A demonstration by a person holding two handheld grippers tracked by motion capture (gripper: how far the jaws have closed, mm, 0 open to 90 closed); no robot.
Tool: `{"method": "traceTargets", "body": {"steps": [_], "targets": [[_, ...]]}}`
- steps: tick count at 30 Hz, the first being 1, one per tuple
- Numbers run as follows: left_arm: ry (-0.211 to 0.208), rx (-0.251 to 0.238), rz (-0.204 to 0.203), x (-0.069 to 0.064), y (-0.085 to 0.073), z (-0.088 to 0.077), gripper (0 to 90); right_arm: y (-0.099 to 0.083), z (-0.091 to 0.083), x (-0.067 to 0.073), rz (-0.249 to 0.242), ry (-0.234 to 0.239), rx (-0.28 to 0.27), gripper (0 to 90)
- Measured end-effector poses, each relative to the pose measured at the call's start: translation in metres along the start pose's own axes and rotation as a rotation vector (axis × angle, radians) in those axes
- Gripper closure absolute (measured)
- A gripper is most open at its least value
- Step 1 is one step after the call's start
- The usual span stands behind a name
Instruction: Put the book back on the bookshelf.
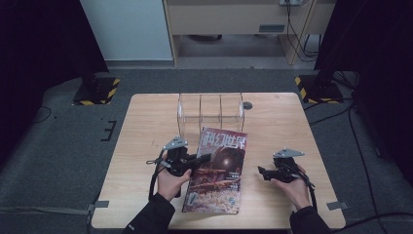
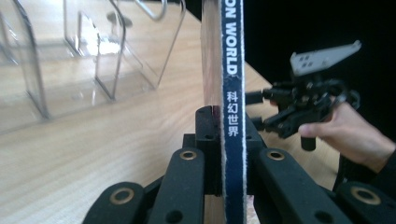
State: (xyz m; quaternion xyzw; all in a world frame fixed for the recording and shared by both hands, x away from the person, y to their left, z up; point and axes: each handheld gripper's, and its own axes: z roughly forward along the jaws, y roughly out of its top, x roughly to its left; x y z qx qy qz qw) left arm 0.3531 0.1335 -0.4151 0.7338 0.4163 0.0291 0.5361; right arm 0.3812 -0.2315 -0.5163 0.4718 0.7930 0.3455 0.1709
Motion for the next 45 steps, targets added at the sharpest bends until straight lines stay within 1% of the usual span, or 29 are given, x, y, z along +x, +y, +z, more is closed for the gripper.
{"method": "traceTargets", "body": {"steps": [5, 7, 8, 12, 14, 17, 21, 25, 30, 34, 37, 38, 41, 45], "targets": [[0.027, -0.064, 0.007, 0.0, 0.011, -0.019, 83.7, -0.003, 0.003, -0.004, 0.002, -0.04, 0.021, 17.9], [0.039, -0.087, -0.003, 0.002, 0.015, -0.026, 83.7, -0.005, 0.004, -0.005, -0.012, -0.055, 0.035, 16.1], [0.047, -0.097, -0.003, 0.002, 0.017, -0.03, 83.7, -0.006, 0.005, -0.005, -0.011, -0.064, 0.041, 14.7], [0.083, -0.133, 0.0, 0.005, 0.023, -0.043, 83.7, -0.009, 0.008, -0.007, -0.033, -0.074, 0.075, 10.8], [0.103, -0.144, 0.0, 0.007, 0.024, -0.048, 83.7, -0.009, 0.009, -0.007, -0.039, -0.089, 0.072, 8.7], [0.132, -0.15, -0.001, 0.009, 0.026, -0.052, 83.7, -0.01, 0.01, -0.008, -0.032, -0.082, 0.069, 7.2], [0.159, -0.146, 0.002, 0.012, 0.03, -0.056, 83.7, -0.015, 0.012, -0.009, -0.006, -0.069, 0.032, 6.0], [0.192, -0.151, 0.012, 0.014, 0.036, -0.061, 83.7, -0.018, 0.014, -0.007, -0.006, -0.064, 0.002, 3.3], [0.21, -0.174, 0.004, 0.018, 0.042, -0.072, 83.7, -0.018, 0.014, -0.006, -0.001, -0.063, 0.001, 2.9], [0.23, -0.198, 0.012, 0.02, 0.049, -0.078, 83.7, -0.018, 0.014, -0.006, -0.002, -0.062, 0.003, 2.6], [0.263, -0.214, 0.015, 0.024, 0.056, -0.079, 83.7, -0.018, 0.014, -0.006, -0.004, -0.063, 0.003, 2.3], [0.27, -0.223, 0.01, 0.025, 0.058, -0.079, 83.8, -0.018, 0.014, -0.006, -0.004, -0.063, 0.004, 2.3], [0.297, -0.241, 0.011, 0.029, 0.064, -0.08, 83.7, -0.018, 0.014, -0.006, -0.005, -0.063, 0.004, 2.2], [0.321, -0.261, 0.002, 0.034, 0.073, -0.081, 83.7, -0.017, 0.015, -0.006, -0.001, -0.064, 0.004, 2.1]]}}
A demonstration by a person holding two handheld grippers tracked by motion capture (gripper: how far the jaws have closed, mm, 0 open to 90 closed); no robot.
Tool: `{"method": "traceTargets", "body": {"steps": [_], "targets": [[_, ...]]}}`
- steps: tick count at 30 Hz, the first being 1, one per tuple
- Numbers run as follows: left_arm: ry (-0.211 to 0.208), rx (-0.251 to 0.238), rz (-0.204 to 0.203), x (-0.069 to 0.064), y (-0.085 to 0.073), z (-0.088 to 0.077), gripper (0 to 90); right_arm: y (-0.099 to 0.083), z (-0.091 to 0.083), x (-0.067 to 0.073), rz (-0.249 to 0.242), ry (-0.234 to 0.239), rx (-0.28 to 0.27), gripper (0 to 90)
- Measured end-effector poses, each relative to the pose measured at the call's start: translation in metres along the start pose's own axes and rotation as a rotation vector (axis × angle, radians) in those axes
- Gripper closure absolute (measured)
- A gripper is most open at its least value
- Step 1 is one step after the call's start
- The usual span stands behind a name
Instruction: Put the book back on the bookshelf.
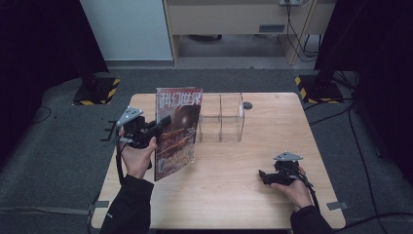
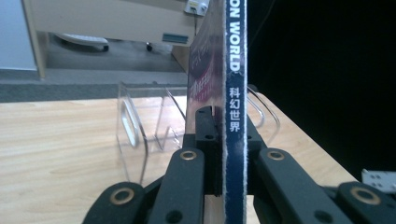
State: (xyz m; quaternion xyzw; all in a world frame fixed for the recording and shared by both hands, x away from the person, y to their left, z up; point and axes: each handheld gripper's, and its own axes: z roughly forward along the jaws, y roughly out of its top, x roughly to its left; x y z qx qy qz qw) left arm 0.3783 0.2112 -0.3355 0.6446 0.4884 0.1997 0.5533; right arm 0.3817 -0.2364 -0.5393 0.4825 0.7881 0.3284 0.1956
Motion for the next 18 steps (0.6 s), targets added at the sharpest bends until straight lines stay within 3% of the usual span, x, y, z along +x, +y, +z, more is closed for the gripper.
{"method": "traceTargets", "body": {"steps": [9, 18], "targets": [[0.051, -0.059, -0.01, 0.008, 0.017, 0.014, 83.7, 0.0, 0.0, 0.0, 0.001, 0.001, 0.002, 1.7], [0.099, -0.089, -0.044, 0.021, 0.015, 0.047, 83.7, 0.001, 0.001, 0.0, -0.002, -0.001, 0.003, 1.5]]}}
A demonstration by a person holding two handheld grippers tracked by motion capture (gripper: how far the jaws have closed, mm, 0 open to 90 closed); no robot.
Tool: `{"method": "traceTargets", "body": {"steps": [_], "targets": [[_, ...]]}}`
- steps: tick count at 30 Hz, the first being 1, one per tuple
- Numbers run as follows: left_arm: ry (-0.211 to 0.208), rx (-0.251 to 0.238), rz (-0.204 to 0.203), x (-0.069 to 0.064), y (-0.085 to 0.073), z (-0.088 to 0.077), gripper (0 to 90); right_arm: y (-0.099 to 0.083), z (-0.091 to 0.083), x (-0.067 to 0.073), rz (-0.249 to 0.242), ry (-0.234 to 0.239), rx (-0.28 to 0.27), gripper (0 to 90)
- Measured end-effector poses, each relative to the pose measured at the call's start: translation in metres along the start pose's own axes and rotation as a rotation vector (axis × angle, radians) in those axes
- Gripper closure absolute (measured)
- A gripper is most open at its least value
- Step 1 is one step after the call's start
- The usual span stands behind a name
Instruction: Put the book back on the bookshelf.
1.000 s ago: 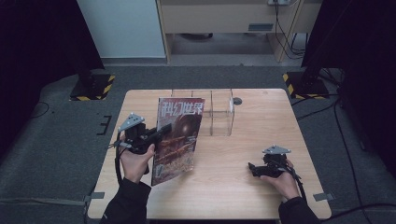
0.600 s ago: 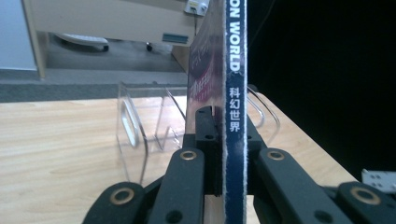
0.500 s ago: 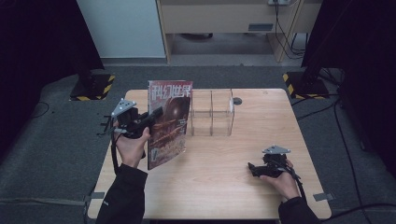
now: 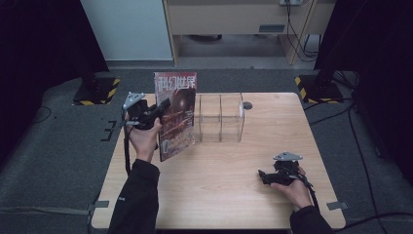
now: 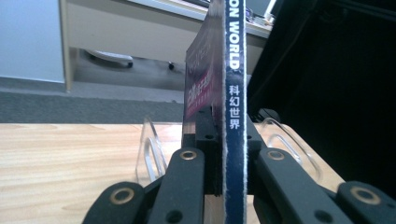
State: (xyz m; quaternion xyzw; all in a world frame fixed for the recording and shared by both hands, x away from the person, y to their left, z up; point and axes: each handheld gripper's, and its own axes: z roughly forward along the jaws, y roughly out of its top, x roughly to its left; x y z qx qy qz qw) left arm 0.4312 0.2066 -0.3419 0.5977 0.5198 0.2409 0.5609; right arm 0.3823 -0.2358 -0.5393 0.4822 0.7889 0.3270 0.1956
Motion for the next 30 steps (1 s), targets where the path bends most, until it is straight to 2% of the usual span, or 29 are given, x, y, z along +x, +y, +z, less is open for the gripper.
{"method": "traceTargets", "body": {"steps": [7, 18, 25, 30], "targets": [[0.036, -0.011, 0.026, 0.003, -0.007, 0.021, 83.7, 0.0, 0.0, 0.0, 0.004, -0.001, -0.002, 1.4], [0.058, -0.06, 0.03, 0.006, -0.018, 0.042, 83.7, 0.0, 0.0, 0.0, 0.003, 0.0, -0.001, 1.3], [0.058, -0.079, 0.008, 0.012, -0.027, 0.051, 83.7, 0.0, 0.001, 0.0, 0.001, -0.001, -0.003, 1.2], [0.033, -0.087, 0.012, 0.016, -0.034, 0.05, 83.6, 0.001, 0.001, 0.0, 0.001, -0.002, -0.002, 1.2]]}}
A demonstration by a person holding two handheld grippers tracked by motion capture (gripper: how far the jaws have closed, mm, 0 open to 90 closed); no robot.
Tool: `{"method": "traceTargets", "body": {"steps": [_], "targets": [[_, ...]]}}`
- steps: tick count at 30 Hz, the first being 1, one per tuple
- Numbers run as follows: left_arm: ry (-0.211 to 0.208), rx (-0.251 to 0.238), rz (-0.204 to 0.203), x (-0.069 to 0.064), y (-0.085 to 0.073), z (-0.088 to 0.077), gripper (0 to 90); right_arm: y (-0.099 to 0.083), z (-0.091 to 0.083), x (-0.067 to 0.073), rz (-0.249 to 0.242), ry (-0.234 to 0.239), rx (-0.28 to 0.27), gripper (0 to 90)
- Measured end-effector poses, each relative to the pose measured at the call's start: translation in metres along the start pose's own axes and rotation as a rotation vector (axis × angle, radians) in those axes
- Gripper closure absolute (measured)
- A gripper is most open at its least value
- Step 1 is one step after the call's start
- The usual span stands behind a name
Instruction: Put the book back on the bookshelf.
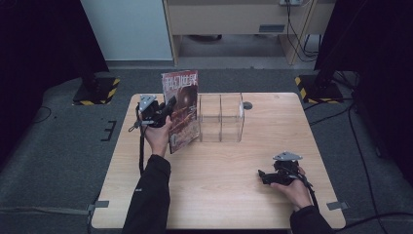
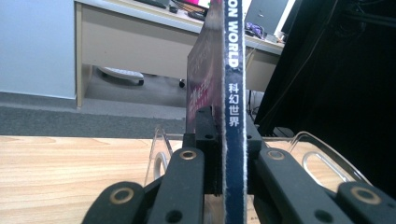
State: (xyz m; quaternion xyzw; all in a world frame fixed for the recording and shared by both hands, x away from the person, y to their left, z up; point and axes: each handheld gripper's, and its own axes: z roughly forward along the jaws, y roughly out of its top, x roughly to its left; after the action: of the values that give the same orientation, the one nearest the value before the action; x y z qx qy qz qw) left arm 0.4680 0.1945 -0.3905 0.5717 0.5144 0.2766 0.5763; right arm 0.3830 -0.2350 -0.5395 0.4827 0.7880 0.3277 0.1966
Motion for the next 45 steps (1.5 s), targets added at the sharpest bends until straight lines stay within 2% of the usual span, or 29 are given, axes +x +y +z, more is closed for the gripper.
{"method": "traceTargets", "body": {"steps": [2, 4, 7, 15, 24, 27, 29, 35, 37, 40, 45], "targets": [[-0.009, 0.007, 0.006, 0.001, -0.002, -0.003, 83.4, 0.0, 0.0, 0.0, -0.003, 0.0, 0.001, 1.2], [-0.013, 0.026, 0.028, 0.002, -0.005, -0.006, 83.3, 0.0, 0.0, 0.0, -0.003, 0.0, 0.001, 1.2], [-0.03, 0.022, 0.036, 0.005, -0.011, -0.015, 83.1, 0.0, 0.0, 0.0, -0.003, 0.0, 0.001, 1.2], [-0.036, 0.081, 0.121, 0.006, -0.019, -0.041, 82.6, 0.0, 0.0, 0.0, -0.002, 0.0, 0.001, 1.1], [-0.054, 0.13, 0.155, 0.006, -0.035, -0.07, 82.6, 0.0, 0.0, 0.0, 0.002, 0.002, 0.005, 1.2], [-0.061, 0.142, 0.161, 0.007, -0.043, -0.08, 82.5, 0.0, 0.0, 0.001, 0.004, 0.0, 0.004, 1.2], [-0.068, 0.143, 0.145, 0.008, -0.048, -0.085, 82.5, 0.0, 0.0, 0.001, 0.007, -0.001, 0.003, 1.2], [-0.081, 0.142, 0.163, 0.007, -0.059, -0.095, 81.9, 0.0, 0.0, 0.002, 0.007, -0.004, 0.002, 1.2], [-0.087, 0.138, 0.146, 0.008, -0.058, -0.097, 80.9, 0.0, 0.0, 0.002, 0.008, -0.003, 0.002, 1.1], [-0.083, 0.133, 0.149, 0.007, -0.053, -0.097, 76.9, 0.0, 0.0, 0.002, 0.006, -0.003, 0.002, 1.2], [-0.094, 0.121, 0.129, 0.008, -0.04, -0.093, 73.9, 0.0, 0.0, 0.002, 0.007, -0.003, 0.002, 1.1]]}}
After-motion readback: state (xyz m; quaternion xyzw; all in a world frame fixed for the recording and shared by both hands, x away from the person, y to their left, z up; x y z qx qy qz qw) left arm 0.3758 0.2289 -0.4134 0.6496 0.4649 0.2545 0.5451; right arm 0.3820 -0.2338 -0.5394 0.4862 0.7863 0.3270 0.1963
